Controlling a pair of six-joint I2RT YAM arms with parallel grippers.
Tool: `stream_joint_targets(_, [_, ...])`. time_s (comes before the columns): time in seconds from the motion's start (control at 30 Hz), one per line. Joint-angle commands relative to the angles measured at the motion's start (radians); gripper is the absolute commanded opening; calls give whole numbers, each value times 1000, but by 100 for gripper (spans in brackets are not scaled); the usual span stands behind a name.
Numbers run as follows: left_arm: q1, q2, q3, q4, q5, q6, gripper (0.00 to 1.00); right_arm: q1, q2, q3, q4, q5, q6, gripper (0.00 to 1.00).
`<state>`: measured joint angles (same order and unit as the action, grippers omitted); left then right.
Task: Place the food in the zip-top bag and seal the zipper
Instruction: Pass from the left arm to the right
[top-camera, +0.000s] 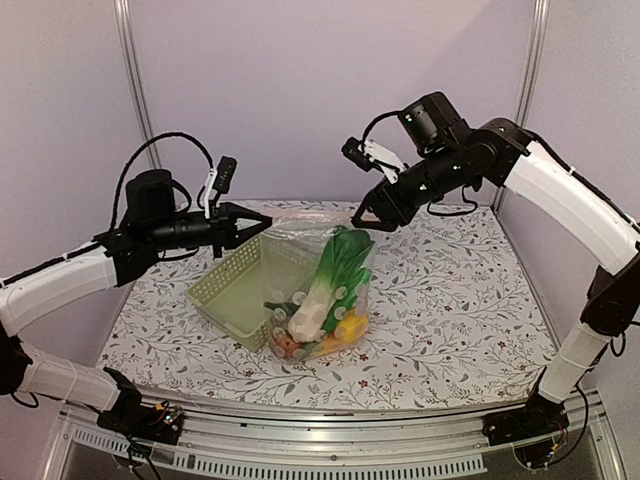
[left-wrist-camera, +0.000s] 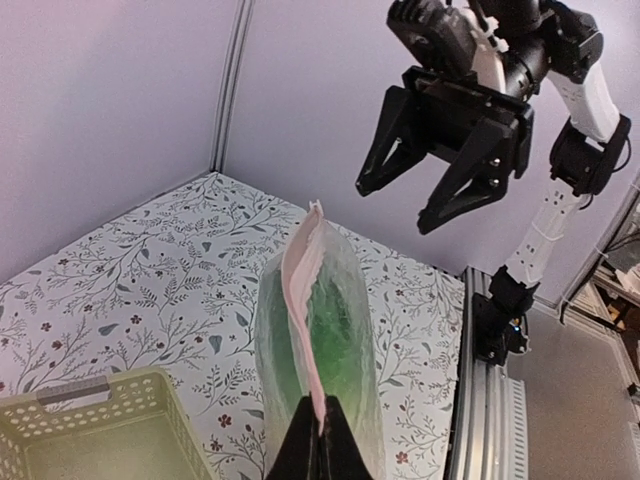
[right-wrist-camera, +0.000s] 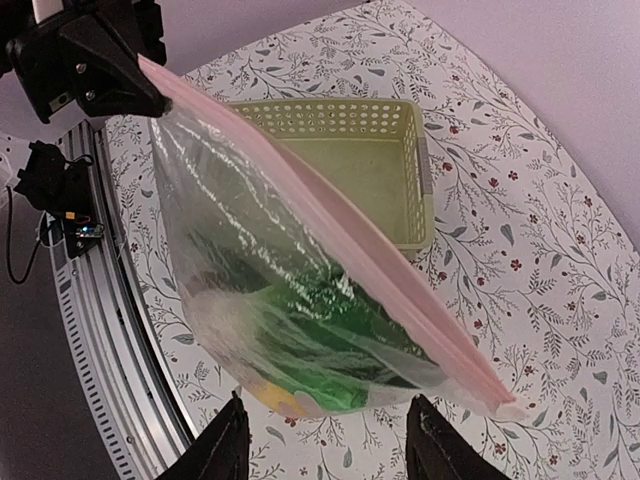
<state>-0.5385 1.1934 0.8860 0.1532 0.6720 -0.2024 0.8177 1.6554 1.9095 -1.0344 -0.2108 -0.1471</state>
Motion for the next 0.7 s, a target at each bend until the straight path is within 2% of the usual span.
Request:
stream_joint_targets(0.0, [-35, 1, 42, 1, 67, 13, 0, -3, 74, 109, 49, -15, -30, 53])
stream_joint_targets(0.23, [-85, -19, 98, -110, 116, 66, 0, -2, 99, 108, 95, -71, -62, 57])
stream_joint_targets(0.43, [-92, -24, 113, -144, 106, 102, 0, 14, 93, 63, 99, -313, -77, 62])
stream_joint_targets(0.67, [-95, -18, 123, -150, 115, 131, 0, 34, 88, 37, 104, -437, -52, 63])
